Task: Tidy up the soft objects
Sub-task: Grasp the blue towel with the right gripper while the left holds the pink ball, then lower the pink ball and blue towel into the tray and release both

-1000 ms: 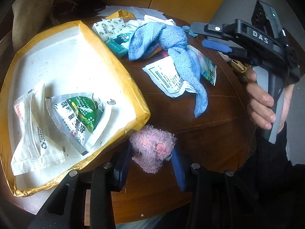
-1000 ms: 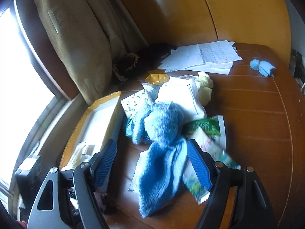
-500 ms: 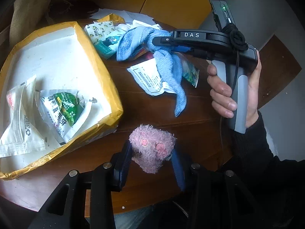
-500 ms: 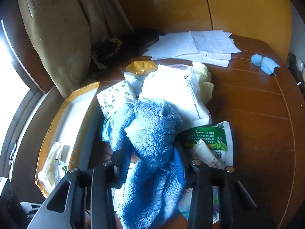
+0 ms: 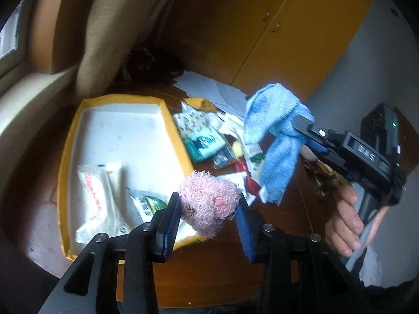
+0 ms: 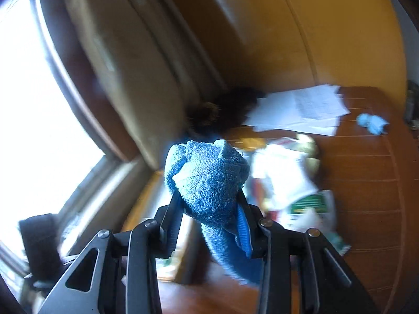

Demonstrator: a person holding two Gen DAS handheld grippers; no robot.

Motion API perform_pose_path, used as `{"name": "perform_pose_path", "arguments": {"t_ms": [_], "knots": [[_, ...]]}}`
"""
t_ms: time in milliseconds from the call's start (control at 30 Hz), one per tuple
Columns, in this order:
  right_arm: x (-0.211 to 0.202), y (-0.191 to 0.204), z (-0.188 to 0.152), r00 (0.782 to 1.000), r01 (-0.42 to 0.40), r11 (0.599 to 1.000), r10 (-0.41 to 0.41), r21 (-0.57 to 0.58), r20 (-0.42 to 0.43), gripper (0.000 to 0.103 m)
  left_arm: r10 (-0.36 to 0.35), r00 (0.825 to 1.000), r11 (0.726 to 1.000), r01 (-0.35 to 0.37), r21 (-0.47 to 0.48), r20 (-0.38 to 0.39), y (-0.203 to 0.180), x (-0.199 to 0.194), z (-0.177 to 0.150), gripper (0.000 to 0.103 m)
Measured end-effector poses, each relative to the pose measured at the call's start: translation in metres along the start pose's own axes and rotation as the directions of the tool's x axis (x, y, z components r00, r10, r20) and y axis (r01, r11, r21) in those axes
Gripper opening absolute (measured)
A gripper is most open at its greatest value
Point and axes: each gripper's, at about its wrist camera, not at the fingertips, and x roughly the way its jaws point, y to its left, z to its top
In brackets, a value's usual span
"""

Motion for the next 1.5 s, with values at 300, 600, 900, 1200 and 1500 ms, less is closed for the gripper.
{"name": "perform_pose_path", "arguments": {"t_ms": [300, 600, 900, 1200, 1500], "knots": [[0.047, 0.072, 0.01, 0.983, -0.167, 0.986, 0.165, -0.015, -0.082, 0.037, 0.122, 0.991, 0.99, -0.116, -0.084, 0.063, 0.048, -0.011, 0.036, 0.042], [0.121, 0.089, 0.0, 0.971, -0.159, 0.987, 0.158, 0.007, -0.18, 0.037, 0.156, 0.987, 0.978, -0.148, -0.149, 0.042, 0.09, 0.008, 0.046, 0.042], [0.159, 0.087, -0.012, 0.969, -0.083, 0.997, 0.078, -0.01, -0.233, 0.037, 0.177, 0.984, 0.972, -0.179, -0.149, -0.03, 0.111, 0.039, 0.048, 0.042], [0.195, 0.077, -0.046, 0.945, 0.077, 0.985, -0.122, -0.157, -0.303, 0.037, 0.245, 0.96, 0.963, -0.258, -0.084, -0.137, 0.118, 0.082, 0.055, 0.042], [0.213, 0.081, -0.06, 0.915, 0.123, 0.96, -0.209, -0.253, -0.346, 0.039, 0.29, 0.937, 0.951, -0.306, -0.054, -0.192, 0.124, 0.109, 0.057, 0.051]]}}
